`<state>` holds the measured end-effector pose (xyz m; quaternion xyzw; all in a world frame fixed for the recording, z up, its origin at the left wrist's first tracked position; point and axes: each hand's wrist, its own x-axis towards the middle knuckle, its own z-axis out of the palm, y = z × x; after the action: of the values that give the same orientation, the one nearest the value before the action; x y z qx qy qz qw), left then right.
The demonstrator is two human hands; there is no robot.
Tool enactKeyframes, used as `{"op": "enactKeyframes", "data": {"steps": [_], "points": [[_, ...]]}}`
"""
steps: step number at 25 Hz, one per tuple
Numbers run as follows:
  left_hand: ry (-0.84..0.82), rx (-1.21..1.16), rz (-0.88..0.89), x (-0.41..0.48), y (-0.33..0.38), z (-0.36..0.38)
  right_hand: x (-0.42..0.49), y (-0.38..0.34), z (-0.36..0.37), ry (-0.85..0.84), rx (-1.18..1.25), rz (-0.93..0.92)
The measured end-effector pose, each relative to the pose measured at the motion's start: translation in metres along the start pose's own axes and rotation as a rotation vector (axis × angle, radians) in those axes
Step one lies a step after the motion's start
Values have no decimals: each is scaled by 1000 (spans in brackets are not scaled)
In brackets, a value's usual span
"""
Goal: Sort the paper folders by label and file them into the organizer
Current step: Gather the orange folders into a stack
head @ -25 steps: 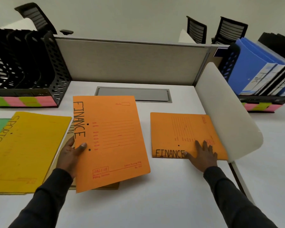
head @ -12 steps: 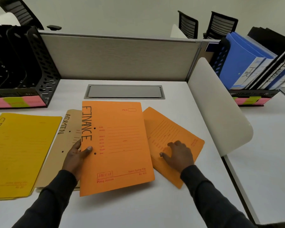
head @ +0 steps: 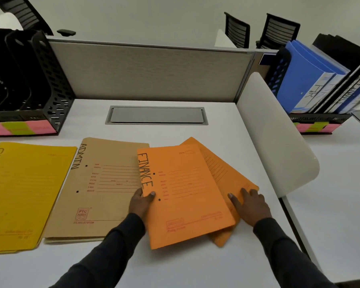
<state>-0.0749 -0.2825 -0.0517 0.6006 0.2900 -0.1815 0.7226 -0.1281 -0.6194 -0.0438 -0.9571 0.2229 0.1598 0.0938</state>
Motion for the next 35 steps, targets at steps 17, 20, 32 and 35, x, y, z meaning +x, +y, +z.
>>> {"op": "enactKeyframes", "data": {"steps": [17,20,32,35], "points": [[-335,96,110,-28,47,58,-62,-3,-17,78,520,-43],[-395,185,403,-41,72,46,-43,-13,-60,160,1102,-77],[-261,490,658,-29,29,32,-31,-53,-26,151,1503,-118],[-213,475,662,-23,30,33,-24,-49,-29,216,1413,-85]]}}
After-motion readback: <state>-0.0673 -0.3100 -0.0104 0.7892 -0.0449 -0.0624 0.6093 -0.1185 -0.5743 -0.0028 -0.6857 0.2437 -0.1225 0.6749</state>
